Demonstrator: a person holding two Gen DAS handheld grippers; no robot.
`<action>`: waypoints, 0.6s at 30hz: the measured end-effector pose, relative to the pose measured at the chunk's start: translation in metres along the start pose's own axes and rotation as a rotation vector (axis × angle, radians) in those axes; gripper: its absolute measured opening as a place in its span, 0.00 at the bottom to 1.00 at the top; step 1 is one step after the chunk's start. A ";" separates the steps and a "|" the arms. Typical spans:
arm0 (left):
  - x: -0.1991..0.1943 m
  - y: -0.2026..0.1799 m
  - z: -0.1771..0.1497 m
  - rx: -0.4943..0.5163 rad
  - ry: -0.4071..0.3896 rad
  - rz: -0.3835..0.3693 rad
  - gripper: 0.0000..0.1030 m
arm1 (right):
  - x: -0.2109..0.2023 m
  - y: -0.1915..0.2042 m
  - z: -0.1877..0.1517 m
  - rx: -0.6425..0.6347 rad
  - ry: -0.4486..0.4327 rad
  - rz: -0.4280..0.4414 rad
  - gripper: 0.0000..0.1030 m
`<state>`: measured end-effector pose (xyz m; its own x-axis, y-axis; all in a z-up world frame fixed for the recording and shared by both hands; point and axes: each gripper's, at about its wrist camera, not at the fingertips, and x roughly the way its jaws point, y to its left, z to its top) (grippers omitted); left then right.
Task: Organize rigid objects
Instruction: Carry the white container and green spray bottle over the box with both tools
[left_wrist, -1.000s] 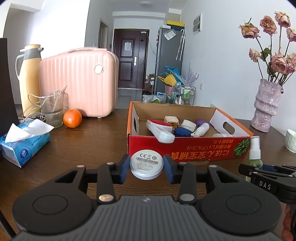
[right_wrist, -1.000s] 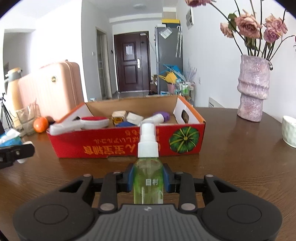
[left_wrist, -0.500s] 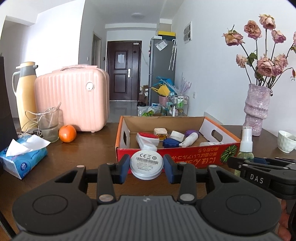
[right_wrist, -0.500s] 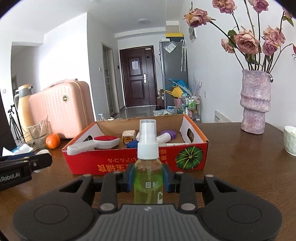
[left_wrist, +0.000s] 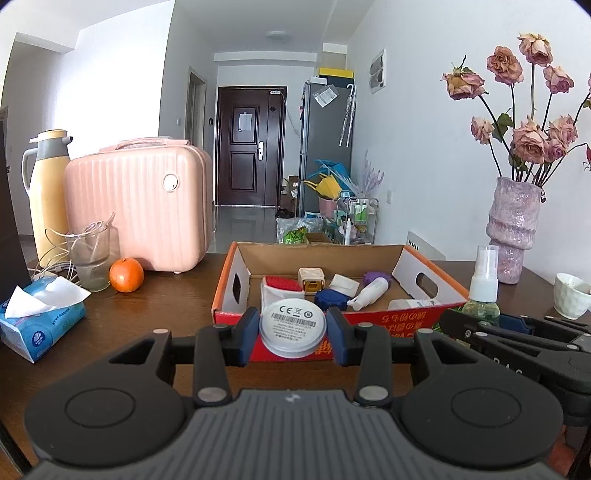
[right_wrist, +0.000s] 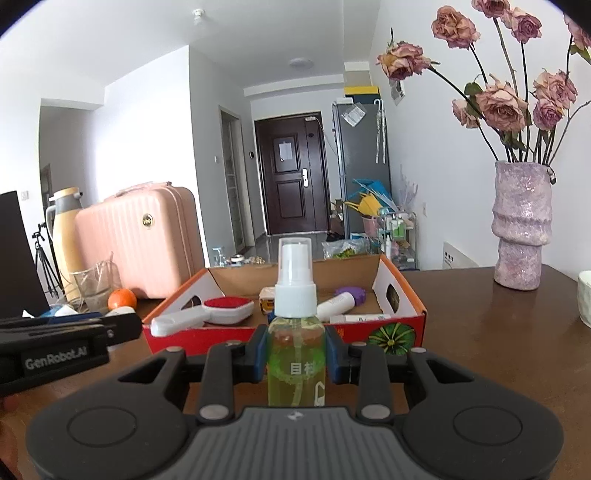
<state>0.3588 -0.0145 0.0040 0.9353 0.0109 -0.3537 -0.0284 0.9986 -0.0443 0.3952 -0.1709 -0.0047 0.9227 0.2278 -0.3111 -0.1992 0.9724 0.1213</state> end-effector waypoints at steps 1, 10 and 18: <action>0.001 -0.002 0.001 -0.001 -0.003 0.002 0.39 | 0.000 -0.001 0.001 0.001 -0.005 0.001 0.29; 0.013 -0.011 0.009 -0.020 -0.002 0.010 0.39 | 0.004 -0.008 0.008 0.012 -0.034 0.010 0.29; 0.026 -0.018 0.021 -0.042 -0.022 0.014 0.39 | 0.012 -0.009 0.016 0.004 -0.066 0.016 0.29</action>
<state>0.3910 -0.0310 0.0153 0.9422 0.0260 -0.3340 -0.0554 0.9953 -0.0789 0.4138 -0.1777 0.0058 0.9392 0.2396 -0.2459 -0.2130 0.9684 0.1297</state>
